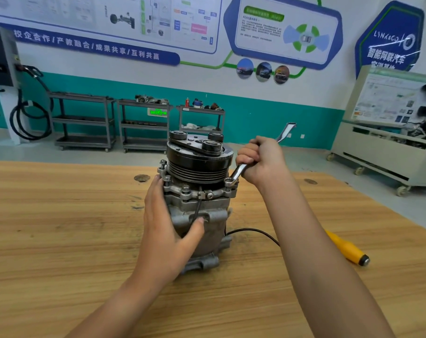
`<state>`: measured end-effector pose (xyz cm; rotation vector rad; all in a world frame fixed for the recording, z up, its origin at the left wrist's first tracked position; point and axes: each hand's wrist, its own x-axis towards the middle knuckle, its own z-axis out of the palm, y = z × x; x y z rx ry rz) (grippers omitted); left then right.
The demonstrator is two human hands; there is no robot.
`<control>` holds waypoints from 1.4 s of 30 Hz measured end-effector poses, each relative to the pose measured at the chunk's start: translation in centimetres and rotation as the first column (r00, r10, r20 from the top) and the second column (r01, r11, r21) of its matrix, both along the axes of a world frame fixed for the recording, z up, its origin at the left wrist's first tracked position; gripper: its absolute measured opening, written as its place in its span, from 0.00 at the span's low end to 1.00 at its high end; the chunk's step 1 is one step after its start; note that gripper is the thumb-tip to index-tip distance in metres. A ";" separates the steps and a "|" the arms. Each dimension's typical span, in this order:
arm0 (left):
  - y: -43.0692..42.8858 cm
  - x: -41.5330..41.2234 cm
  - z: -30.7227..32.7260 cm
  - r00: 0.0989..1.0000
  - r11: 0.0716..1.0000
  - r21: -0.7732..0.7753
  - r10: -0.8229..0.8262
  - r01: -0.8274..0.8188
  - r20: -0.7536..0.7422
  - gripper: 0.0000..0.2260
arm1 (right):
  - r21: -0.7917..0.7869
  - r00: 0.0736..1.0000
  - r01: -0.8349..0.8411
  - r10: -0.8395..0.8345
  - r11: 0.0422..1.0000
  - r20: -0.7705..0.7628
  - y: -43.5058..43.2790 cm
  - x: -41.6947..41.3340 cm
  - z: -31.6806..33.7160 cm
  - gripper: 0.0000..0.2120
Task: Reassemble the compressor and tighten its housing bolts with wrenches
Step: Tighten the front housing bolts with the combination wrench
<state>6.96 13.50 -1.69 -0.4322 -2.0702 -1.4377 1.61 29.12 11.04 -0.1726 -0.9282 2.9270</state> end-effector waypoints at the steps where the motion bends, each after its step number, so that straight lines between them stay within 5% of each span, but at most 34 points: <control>1: 0.0 0.1 0.1 1.000 1.000 0.001 -0.001 0.001 -0.005 0.39 | 0.015 1.000 -0.026 0.026 1.000 0.006 0.0 -0.1 0.0 0.19; 7: 0.1 0.0 0.0 1.000 1.000 0.011 0.005 -0.005 -0.010 0.39 | -0.043 0.999 -0.041 0.041 0.998 -0.005 0.2 -0.2 -1.0 0.19; 11: 0.2 0.1 0.1 0.999 1.000 0.009 0.001 -0.001 -0.046 0.38 | -0.149 0.976 0.193 -0.205 0.970 -0.075 0.4 1.2 -2.0 0.16; 15: 0.2 0.2 0.1 0.998 1.000 -0.002 0.012 -0.012 -0.067 0.38 | -0.197 0.845 0.470 -0.503 0.861 -0.182 -0.7 3.9 -4.2 0.12; 19: 0.2 0.2 0.0 0.999 1.000 -0.008 0.018 -0.018 -0.050 0.38 | -0.199 0.750 0.569 -0.602 0.798 -0.274 -1.9 5.4 -4.9 0.11; 23: 0.2 0.1 0.0 0.998 1.000 -0.012 0.017 -0.018 -0.057 0.39 | -0.140 0.720 0.574 -0.578 0.807 -0.383 -2.2 6.3 -5.7 0.12; 27: 0.2 0.1 0.1 0.998 1.000 -0.001 0.014 -0.014 -0.063 0.39 | -0.013 0.596 0.665 -0.541 0.747 -0.593 -3.1 7.0 -7.3 0.14; 33: 0.2 0.2 0.2 0.999 1.000 0.011 0.027 -0.027 -0.040 0.40 | 0.121 0.392 0.816 -0.389 0.565 -0.834 -4.7 7.1 -9.6 0.13; 36: 0.2 0.2 0.1 1.000 1.000 0.006 0.008 -0.008 -0.013 0.39 | 0.268 0.362 0.889 -0.213 0.371 -0.907 -6.7 7.6 -11.0 0.17; 37: 0.2 0.3 0.1 1.000 1.000 0.014 0.003 -0.003 -0.010 0.39 | 0.251 0.349 0.890 -0.215 0.381 -0.912 -7.0 7.7 -10.6 0.19; 40: 0.1 0.2 0.3 0.999 1.000 0.011 0.009 -0.009 -0.040 0.39 | 0.147 0.472 0.696 -0.293 0.703 -0.832 -6.5 7.9 -6.3 0.21; 42: 0.1 0.1 0.3 0.999 1.000 0.002 0.011 -0.010 -0.040 0.38 | 0.102 0.577 0.593 -0.334 0.799 -0.745 -5.2 7.9 -3.3 0.23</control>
